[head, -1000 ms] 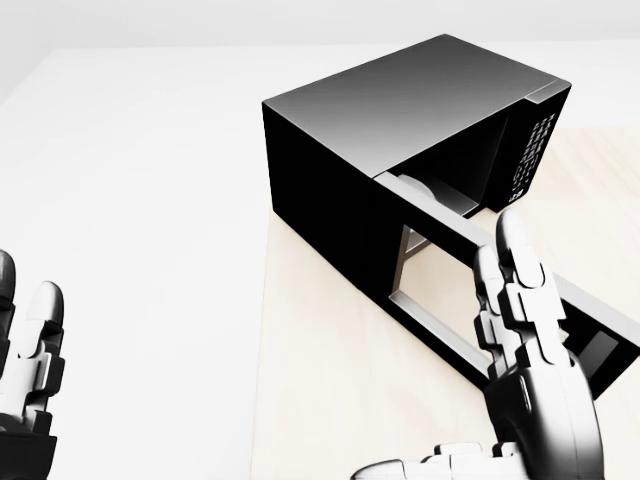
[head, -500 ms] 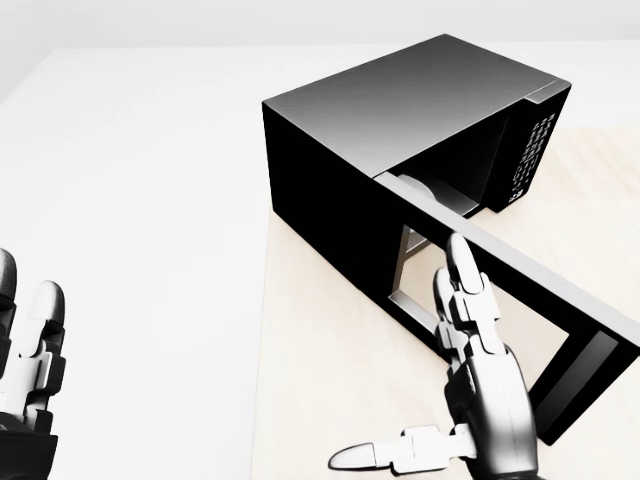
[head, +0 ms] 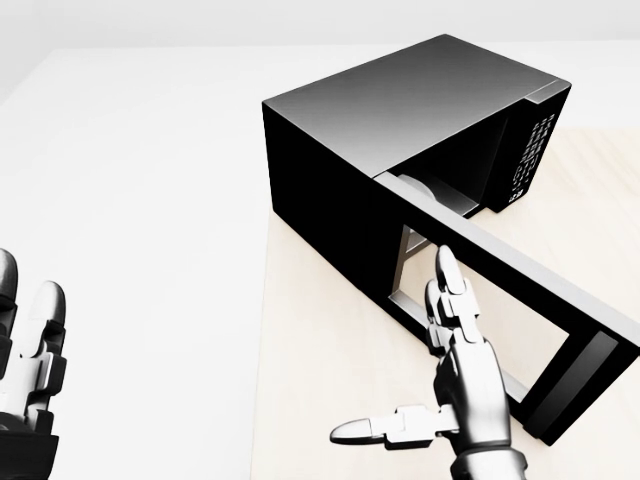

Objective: Close the microwave.

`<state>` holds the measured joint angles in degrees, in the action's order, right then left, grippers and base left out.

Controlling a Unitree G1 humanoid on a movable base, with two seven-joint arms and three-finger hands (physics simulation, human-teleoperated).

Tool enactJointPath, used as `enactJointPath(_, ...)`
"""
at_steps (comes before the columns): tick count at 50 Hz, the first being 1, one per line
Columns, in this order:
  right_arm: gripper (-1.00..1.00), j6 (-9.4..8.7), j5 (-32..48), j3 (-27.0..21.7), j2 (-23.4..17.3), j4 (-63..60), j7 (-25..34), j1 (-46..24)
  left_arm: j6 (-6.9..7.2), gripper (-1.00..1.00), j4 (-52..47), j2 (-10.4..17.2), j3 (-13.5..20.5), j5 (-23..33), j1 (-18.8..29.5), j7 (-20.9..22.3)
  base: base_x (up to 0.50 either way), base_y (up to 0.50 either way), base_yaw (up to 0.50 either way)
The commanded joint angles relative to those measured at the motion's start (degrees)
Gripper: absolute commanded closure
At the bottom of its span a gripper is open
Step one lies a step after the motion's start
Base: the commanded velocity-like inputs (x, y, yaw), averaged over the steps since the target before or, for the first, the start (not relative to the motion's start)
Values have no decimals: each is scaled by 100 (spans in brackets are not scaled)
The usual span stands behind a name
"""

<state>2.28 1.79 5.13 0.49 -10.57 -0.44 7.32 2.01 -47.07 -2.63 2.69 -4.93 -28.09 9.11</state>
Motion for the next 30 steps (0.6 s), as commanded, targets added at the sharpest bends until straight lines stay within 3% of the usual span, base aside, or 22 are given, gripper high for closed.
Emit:
enactJointPath(1,-100,160,-11,-105,45,516,-29,-238,-48,-100,66,8,-42,48,13,-22,0,0,0)
enactJointPath(15,-100,162,-9,-338,7,815,-116,-572,-67,-100,39,34,-76,26,-40,-7,0,0,0)
enactJointPath(30,-100,-84,-53,-472,-4,827,-235,-969,-74,-100,64,78,-138,44,-33,-66,0,0,0)
